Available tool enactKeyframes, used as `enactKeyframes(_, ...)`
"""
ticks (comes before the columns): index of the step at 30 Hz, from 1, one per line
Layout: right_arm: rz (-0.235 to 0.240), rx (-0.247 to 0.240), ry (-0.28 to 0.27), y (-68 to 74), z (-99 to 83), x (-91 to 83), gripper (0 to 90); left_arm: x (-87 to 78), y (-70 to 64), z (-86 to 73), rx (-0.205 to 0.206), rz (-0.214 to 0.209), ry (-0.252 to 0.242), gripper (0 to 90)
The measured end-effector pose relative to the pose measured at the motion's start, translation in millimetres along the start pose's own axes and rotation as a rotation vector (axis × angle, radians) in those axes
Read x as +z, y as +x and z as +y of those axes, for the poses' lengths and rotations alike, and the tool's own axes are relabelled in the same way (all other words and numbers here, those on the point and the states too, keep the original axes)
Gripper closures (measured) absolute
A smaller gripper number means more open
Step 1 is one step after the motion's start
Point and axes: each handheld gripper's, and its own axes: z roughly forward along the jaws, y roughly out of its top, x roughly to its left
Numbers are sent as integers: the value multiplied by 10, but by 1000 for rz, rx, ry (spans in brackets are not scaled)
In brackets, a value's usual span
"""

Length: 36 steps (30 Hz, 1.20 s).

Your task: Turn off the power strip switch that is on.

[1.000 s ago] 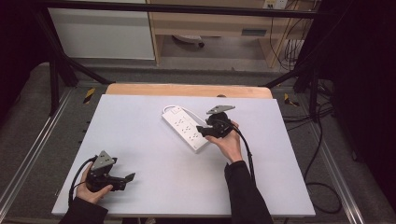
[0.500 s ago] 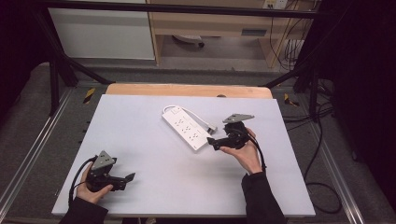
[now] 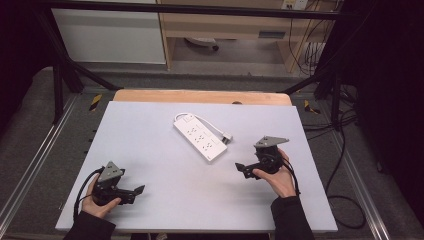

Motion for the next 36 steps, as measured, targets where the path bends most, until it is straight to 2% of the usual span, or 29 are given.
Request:
enactKeyframes(12, 16, 29, 2, -129, -482, -202, 7, 8, -14, 2, 2, -3, 2, 32)
enactKeyframes(17, 8, 49, 3, -196, -663, -281, 7, 10, -13, 2, 4, -2, 2, 32)
enactKeyframes(21, -5, 47, 11, -238, -790, -321, 7, 1, -17, 6, 4, -3, 1, 32)
enactKeyframes(31, 0, 76, 11, -264, -940, -368, 8, -6, -24, 8, 8, -5, -2, 33)
enactKeyframes(36, 2, 63, 22, -251, -943, -353, 7, -2, -29, 8, 11, -8, 1, 33)
